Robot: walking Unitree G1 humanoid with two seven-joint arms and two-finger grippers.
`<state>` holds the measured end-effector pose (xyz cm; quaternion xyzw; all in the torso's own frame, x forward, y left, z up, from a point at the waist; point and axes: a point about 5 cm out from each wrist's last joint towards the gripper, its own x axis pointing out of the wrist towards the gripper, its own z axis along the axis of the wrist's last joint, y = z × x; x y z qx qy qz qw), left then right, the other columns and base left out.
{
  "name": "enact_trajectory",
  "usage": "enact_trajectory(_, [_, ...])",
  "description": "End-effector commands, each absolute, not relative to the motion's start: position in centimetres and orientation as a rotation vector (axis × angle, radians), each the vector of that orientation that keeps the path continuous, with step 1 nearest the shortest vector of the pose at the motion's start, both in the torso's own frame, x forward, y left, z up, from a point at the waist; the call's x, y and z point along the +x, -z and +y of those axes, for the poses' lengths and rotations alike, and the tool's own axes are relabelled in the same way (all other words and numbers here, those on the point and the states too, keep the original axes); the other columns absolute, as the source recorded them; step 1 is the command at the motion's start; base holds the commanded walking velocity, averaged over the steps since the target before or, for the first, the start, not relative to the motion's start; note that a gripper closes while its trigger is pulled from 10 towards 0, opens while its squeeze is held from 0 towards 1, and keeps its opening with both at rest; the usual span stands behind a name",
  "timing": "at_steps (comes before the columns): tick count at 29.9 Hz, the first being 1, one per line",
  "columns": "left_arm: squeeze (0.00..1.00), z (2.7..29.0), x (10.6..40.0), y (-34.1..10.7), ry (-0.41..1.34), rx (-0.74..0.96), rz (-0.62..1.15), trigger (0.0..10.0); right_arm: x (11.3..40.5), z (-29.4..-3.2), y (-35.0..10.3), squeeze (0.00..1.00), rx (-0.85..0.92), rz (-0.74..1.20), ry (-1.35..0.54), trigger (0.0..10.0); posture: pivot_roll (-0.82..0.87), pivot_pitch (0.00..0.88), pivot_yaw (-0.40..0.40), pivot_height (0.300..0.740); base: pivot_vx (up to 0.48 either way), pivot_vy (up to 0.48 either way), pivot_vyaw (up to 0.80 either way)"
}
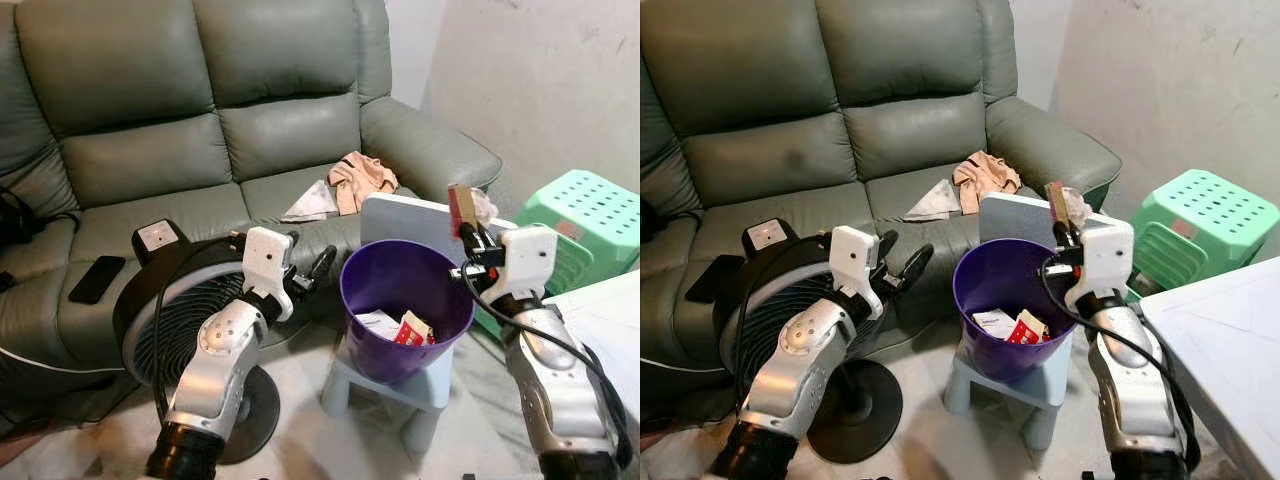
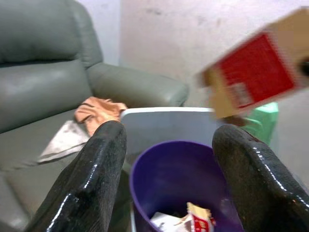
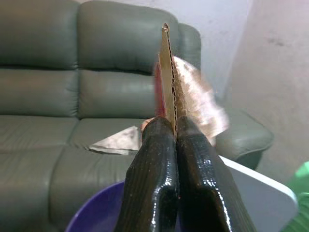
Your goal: Picking trash to rubbish bin
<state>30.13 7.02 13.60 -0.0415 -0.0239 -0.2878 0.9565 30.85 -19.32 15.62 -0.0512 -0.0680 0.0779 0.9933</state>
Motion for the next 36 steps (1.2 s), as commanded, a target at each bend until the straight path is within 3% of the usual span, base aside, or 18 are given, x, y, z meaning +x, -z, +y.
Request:
enact_trajectory(1, [0.0, 6.7, 29.9, -13.9, 0.608, -0.075, -0.064, 10.0, 31.2, -19.2, -15.6, 0.0, -0.102, -0.116, -0.167, 10.0, 0.05, 0.016, -0.035, 0.74, 0.0, 0.0, 0.0])
enact_trajectory(8, [0.0, 5.0, 28.4, -14.0, 0.664, -0.096, -0.086, 10.0, 33.4, -18.6, -15.8, 0.0, -0.122, -0.076, -0.189, 10.0, 0.07, 0.02, -0.052, 0.74, 0.0, 0.0, 0.0])
enact_trajectory(20, [0.0, 4.4, 27.1, -13.9, 0.686, -0.108, -0.087, 10.0, 36.3, -18.0, -13.4, 0.0, -0.176, 0.095, -0.15, 10.0, 0.1, 0.039, -0.074, 0.74, 0.0, 0.0, 0.0])
enact_trajectory(36, [0.0, 5.1, 27.1, -14.3, 0.654, -0.117, -0.099, 10.0, 36.4, -19.6, -10.4, 0.0, -0.249, 0.239, -0.055, 10.0, 0.12, 0.05, -0.084, 0.74, 0.0, 0.0, 0.0])
